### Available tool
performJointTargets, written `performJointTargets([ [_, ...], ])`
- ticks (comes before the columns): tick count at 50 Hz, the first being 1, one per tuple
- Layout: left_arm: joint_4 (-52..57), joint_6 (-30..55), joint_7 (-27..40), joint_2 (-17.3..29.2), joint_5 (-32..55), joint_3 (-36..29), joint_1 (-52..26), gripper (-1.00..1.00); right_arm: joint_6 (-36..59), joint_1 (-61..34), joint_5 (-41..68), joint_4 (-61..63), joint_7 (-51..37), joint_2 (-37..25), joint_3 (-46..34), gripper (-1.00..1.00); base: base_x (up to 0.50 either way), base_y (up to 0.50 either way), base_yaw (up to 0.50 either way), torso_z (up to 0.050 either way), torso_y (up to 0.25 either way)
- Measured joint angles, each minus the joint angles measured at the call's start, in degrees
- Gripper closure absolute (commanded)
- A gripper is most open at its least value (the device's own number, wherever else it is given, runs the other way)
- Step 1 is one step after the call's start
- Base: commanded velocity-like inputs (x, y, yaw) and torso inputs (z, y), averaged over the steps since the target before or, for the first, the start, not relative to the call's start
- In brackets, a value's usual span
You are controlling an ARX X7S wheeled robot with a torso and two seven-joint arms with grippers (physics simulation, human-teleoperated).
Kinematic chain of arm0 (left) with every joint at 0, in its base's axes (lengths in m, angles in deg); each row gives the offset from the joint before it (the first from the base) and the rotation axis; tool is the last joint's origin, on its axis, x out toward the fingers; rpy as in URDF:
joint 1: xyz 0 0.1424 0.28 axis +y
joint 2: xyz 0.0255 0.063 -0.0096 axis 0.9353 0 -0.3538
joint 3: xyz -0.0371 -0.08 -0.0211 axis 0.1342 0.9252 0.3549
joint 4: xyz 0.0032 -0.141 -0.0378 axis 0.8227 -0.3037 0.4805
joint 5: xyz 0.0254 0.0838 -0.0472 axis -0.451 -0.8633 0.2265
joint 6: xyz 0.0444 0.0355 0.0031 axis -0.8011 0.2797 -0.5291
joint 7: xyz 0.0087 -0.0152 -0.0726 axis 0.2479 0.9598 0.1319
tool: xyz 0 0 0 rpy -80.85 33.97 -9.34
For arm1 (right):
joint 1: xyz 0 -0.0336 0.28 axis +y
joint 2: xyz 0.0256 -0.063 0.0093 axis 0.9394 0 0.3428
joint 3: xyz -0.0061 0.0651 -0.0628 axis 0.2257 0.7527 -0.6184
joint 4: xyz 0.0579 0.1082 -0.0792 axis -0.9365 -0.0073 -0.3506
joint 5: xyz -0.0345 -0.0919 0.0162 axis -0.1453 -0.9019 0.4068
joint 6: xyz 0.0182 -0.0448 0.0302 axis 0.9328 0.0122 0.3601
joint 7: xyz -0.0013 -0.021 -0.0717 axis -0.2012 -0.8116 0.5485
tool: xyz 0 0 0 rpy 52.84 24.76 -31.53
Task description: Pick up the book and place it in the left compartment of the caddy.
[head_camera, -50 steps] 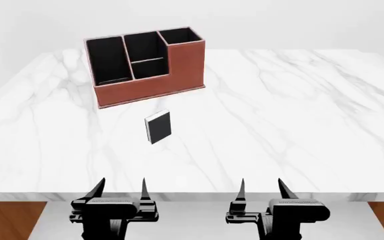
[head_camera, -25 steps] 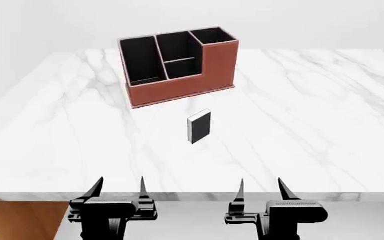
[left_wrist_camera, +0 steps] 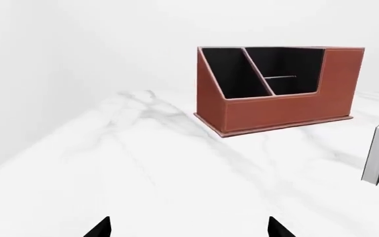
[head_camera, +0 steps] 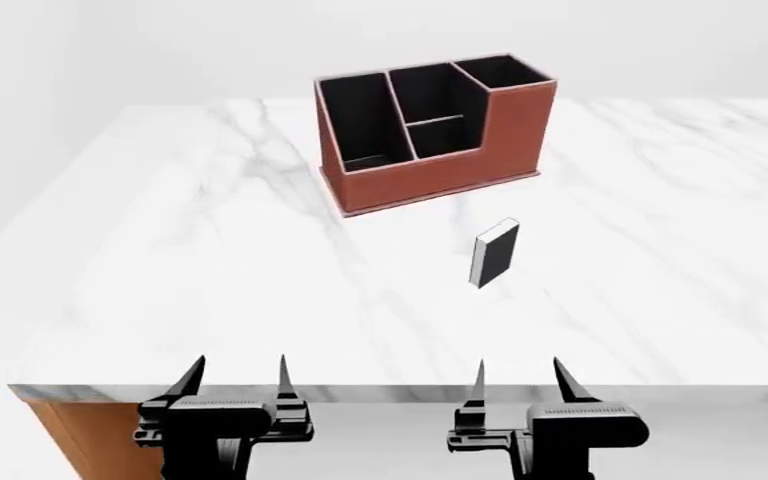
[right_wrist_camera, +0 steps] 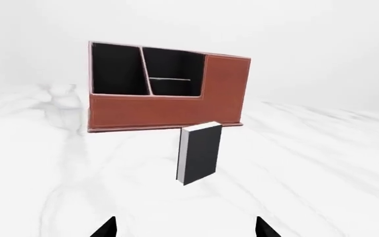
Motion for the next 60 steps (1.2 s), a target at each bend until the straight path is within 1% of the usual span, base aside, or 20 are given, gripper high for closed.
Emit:
performJointTargets([
  [5, -0.13, -0.19, 0.32, 0.28, 0.23, -0.29, -0.02, -1.00, -0.06, 0.00, 0.20, -0.04, -0.34, -0.27, -0.39, -1.00, 0.00, 0.45, 0.00, 0.000, 0.000],
  [9, -0.08, -0.16, 0.46, 0.72, 0.50, -0.46, 0.01, -1.00, 0.30, 0.01, 1.54, 0.26, -0.03, -0.24, -0.49, -1.00, 0.00, 0.00, 0.00, 0.000, 0.000],
  [11, 0.94, 1.73, 0.62, 0.95, 0.91, -0.56, -0.27, -1.00, 2.07, -0.24, 1.94, 1.44, -0.02, -0.52, -0.55, -1.00, 0.00, 0.00, 0.00, 0.000, 0.000],
  [14, 4.39, 7.03, 1.14, 1.57, 1.85, -0.49, -1.35, -1.00, 6.79, -1.17, 2.81, 5.20, 0.39, -1.24, -0.70, -1.00, 0.17, 0.00, 0.00, 0.000, 0.000],
  [18, 12.83, 19.09, 2.47, 3.41, 4.16, 0.59, -6.95, -1.00, 19.03, -7.18, 4.72, 14.36, 1.16, -2.77, -0.53, -1.00, 0.50, 0.00, 0.00, 0.000, 0.000],
  [22, 18.97, 27.92, 3.44, 4.78, 5.60, 1.33, -11.33, -1.00, 28.47, -12.00, 5.97, 21.16, 1.65, -3.86, -0.44, -1.00, 0.50, 0.00, 0.00, 0.000, 0.000],
  [26, 22.96, 33.75, 4.09, 5.72, 6.58, 1.77, -14.20, -1.00, 34.82, -15.25, 6.88, 25.57, 1.95, -4.58, -0.42, -1.00, 0.50, 0.00, 0.00, 0.000, 0.000],
  [30, 25.57, 37.54, 4.54, 6.34, 7.33, 2.12, -16.02, -1.00, 38.87, -17.33, 7.49, 28.42, 2.11, -5.10, -0.48, -1.00, 0.50, 0.00, 0.00, 0.000, 0.000],
  [35, 27.66, 40.56, 4.95, 6.86, 8.01, 2.42, -17.45, -1.00, 42.37, -19.12, 8.05, 30.80, 2.19, -5.57, -0.57, -1.00, 0.50, 0.00, 0.00, 0.000, 0.000],
  [42, 29.31, 42.85, 5.34, 7.33, 8.66, 2.73, -18.56, -1.00, 44.84, -20.41, 8.55, 32.56, 2.17, -5.99, -0.71, -1.00, 0.50, 0.00, 0.00, 0.000, 0.000],
  [60, 30.51, 44.23, 5.90, 7.95, 9.59, 3.05, -19.19, -1.00, 46.73, -21.53, 8.95, 33.71, 1.63, -6.61, -1.21, -1.00, 0.50, 0.03, 0.00, 0.000, 0.001],
])
